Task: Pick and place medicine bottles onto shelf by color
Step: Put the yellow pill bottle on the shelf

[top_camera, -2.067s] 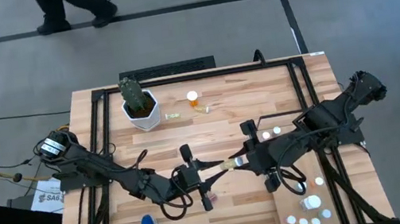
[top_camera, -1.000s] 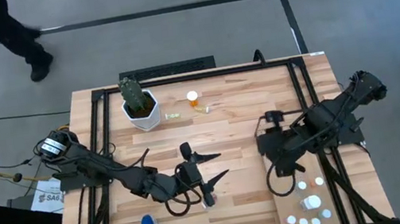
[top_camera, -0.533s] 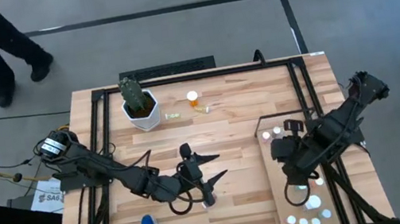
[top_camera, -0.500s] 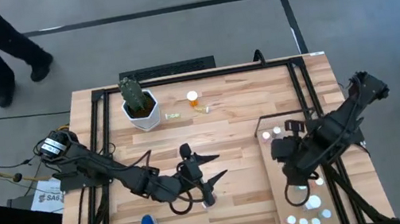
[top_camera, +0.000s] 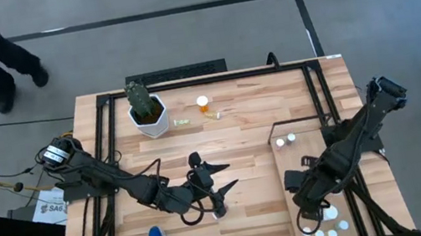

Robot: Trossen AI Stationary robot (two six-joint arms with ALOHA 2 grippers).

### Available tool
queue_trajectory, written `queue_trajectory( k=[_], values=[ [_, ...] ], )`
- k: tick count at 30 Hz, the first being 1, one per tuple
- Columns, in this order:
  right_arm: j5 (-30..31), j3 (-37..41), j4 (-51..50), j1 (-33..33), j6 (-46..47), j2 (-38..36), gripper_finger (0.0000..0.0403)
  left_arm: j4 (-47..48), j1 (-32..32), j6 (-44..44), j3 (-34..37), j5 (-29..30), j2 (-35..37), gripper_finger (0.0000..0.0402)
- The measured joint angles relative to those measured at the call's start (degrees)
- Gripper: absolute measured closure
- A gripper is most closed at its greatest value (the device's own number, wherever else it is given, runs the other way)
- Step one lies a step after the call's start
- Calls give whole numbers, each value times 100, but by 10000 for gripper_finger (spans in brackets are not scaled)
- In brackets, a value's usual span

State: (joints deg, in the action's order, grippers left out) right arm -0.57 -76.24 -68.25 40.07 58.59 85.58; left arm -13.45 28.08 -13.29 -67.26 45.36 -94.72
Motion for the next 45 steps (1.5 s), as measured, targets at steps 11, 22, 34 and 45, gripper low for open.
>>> queue_trajectory(
  k=[11, 22, 34, 45],
  values=[
    [-344, 806, 978, 50, 1596, -3, 274, 520, 7, -556, 0, -27, 0, 180],
    [-465, 1146, 1681, 253, 2290, 164, 274, 778, 13, -840, 0, -21, 0, 180],
    [-1339, 702, 1288, 264, 1380, 1092, 274, 859, 12, -904, 0, 7, -4, 180],
    [-1543, 537, 1002, -14, 1134, 1065, 274, 909, 13, -969, 0, 9, -4, 180]
  ],
)
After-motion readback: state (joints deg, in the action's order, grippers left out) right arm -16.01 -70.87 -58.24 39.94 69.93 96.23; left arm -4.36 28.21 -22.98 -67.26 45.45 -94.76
